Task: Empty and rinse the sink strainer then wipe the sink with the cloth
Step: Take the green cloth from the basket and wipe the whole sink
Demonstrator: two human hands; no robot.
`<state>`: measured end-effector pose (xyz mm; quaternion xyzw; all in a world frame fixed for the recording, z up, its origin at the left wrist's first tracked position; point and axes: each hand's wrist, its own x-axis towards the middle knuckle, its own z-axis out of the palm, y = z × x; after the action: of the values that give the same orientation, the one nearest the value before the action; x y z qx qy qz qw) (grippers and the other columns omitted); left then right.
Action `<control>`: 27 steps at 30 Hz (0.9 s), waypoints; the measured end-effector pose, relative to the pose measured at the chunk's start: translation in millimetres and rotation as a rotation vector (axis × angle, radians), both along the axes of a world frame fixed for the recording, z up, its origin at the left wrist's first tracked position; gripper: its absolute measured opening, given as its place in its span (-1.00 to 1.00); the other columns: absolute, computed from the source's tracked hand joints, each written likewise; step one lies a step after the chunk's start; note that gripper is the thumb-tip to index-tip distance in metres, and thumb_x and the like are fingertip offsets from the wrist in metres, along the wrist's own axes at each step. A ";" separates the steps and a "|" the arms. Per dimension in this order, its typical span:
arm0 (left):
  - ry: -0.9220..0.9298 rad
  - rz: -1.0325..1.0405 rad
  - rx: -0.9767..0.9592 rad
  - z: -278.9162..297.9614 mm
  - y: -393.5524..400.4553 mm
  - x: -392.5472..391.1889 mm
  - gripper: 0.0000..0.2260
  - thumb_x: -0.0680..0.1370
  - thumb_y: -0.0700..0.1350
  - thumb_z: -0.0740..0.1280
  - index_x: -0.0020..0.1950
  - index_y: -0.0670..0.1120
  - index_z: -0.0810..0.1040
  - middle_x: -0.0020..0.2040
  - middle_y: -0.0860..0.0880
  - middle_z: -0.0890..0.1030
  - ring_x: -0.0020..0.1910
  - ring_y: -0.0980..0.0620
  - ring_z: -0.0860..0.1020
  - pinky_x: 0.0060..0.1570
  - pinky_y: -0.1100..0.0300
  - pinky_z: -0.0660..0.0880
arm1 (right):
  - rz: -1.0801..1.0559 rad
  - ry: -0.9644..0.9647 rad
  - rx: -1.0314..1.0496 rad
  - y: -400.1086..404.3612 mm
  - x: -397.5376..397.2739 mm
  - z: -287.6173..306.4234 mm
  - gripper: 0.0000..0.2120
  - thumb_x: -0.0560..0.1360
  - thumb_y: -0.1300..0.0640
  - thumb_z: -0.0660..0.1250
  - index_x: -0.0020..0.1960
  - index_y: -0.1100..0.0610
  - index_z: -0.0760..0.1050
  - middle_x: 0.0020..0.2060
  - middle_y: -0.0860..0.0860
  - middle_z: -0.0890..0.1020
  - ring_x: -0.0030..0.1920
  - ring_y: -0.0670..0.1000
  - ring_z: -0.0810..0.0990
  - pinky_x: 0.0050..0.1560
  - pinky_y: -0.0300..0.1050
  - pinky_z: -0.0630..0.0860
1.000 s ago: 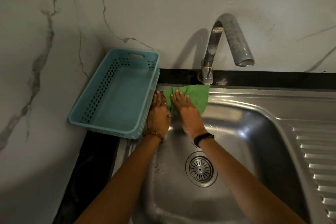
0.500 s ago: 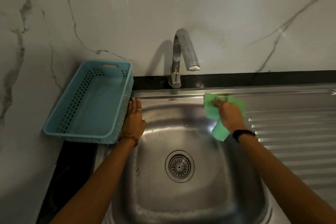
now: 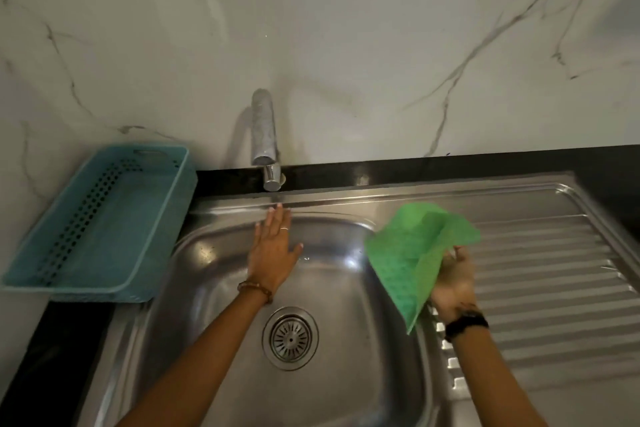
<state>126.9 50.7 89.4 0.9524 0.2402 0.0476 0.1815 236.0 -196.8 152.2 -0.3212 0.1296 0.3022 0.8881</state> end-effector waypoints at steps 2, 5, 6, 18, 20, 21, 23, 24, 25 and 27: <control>0.022 -0.044 -0.001 2.8 -8.0 17.3 -0.38 0.57 -0.02 0.20 0.52 -0.08 -0.06 0.55 -0.09 -0.09 0.53 -0.03 -0.15 0.47 0.10 -0.20 | 0.005 -0.004 0.016 1.1 10.4 3.4 -0.65 0.30 -0.11 0.21 -0.29 0.10 0.67 -0.29 0.04 0.71 -0.29 0.05 0.70 -0.21 -0.01 0.65; 0.104 -0.050 0.069 7.1 -8.1 39.0 -0.39 0.58 -0.06 0.18 0.52 -0.10 -0.09 0.55 -0.11 -0.10 0.53 -0.05 -0.12 0.49 0.08 -0.12 | 0.053 -0.082 -0.008 -11.3 44.9 14.8 -0.61 0.43 -0.14 0.21 -0.17 0.10 0.69 -0.18 0.03 0.73 -0.17 0.07 0.72 -0.15 0.05 0.65; 0.138 -0.036 0.094 8.7 -7.2 46.0 -0.39 0.58 -0.07 0.17 0.52 -0.10 -0.10 0.55 -0.12 -0.10 0.53 -0.06 -0.10 0.49 0.07 -0.10 | 0.047 -0.105 -0.067 -16.9 59.6 19.8 -0.61 0.48 -0.13 0.18 -0.07 0.09 0.68 -0.13 0.04 0.73 -0.13 0.07 0.71 -0.11 0.05 0.64; 0.118 0.083 0.159 17.5 5.6 67.4 -0.53 0.53 -0.03 0.30 0.43 -0.04 0.31 0.44 -0.08 0.35 0.29 -0.11 0.47 0.26 0.02 0.40 | 0.679 -1.361 -1.930 9.3 111.3 -69.6 -0.48 0.60 0.03 -0.13 0.53 -0.01 -0.16 0.55 0.09 -0.08 0.53 0.17 -0.06 0.38 0.44 -0.07; 0.140 0.081 0.196 15.4 6.0 68.3 -0.50 0.53 0.01 0.28 0.45 0.00 0.26 0.46 -0.06 0.32 0.30 -0.09 0.45 0.28 0.03 0.36 | 0.681 -1.514 -1.913 21.1 101.4 -76.0 -0.45 0.57 -0.03 -0.16 0.52 -0.01 -0.21 0.55 0.10 -0.09 0.53 0.18 -0.05 0.38 0.45 -0.04; 0.159 0.082 0.209 14.5 6.6 68.3 -0.49 0.54 0.03 0.27 0.46 0.01 0.23 0.47 -0.04 0.30 0.32 -0.08 0.44 0.30 0.03 0.34 | 0.703 -1.563 -1.871 27.1 96.5 -76.9 -0.45 0.58 -0.03 -0.14 0.52 -0.01 -0.20 0.55 0.10 -0.10 0.53 0.18 -0.06 0.38 0.44 -0.06; 0.193 0.078 0.247 14.1 8.3 69.4 -0.48 0.54 0.05 0.24 0.47 0.02 0.19 0.49 -0.02 0.27 0.37 -0.05 0.38 0.31 0.03 0.32 | 0.727 -1.610 -1.838 38.4 88.2 -77.5 -0.46 0.58 -0.04 -0.14 0.52 -0.02 -0.19 0.54 0.09 -0.12 0.53 0.19 -0.09 0.40 0.41 -0.10; 0.210 0.076 0.269 14.2 8.6 70.1 -0.48 0.55 0.05 0.23 0.48 0.03 0.17 0.49 -0.02 0.25 0.40 -0.04 0.35 0.31 0.03 0.31 | 0.741 -1.633 -1.837 44.9 84.1 -76.8 -0.46 0.57 -0.03 -0.18 0.52 -0.01 -0.18 0.54 0.11 -0.12 0.53 0.21 -0.10 0.40 0.41 -0.11; 0.226 0.074 0.281 14.5 8.2 70.9 -0.47 0.55 0.06 0.23 0.48 0.03 0.17 0.50 -0.02 0.25 0.41 -0.03 0.33 0.31 0.03 0.31 | 0.764 -1.670 -1.820 52.8 79.6 -75.1 -0.46 0.55 -0.02 -0.22 0.52 0.01 -0.18 0.54 0.12 -0.13 0.53 0.24 -0.10 0.40 0.41 -0.12; 0.242 0.083 0.287 14.4 7.6 73.3 -0.48 0.54 0.06 0.23 0.48 0.04 0.17 0.50 -0.01 0.25 0.41 -0.04 0.33 0.30 0.02 0.32 | 0.826 -1.787 -1.735 77.4 68.6 -73.3 -0.46 0.55 0.01 -0.23 0.52 0.03 -0.18 0.54 0.13 -0.14 0.52 0.25 -0.13 0.40 0.41 -0.18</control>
<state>200.2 58.3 103.9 0.9566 0.2901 -0.0262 0.0116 304.6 -119.4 78.9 -0.8882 -0.4562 0.0533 0.0154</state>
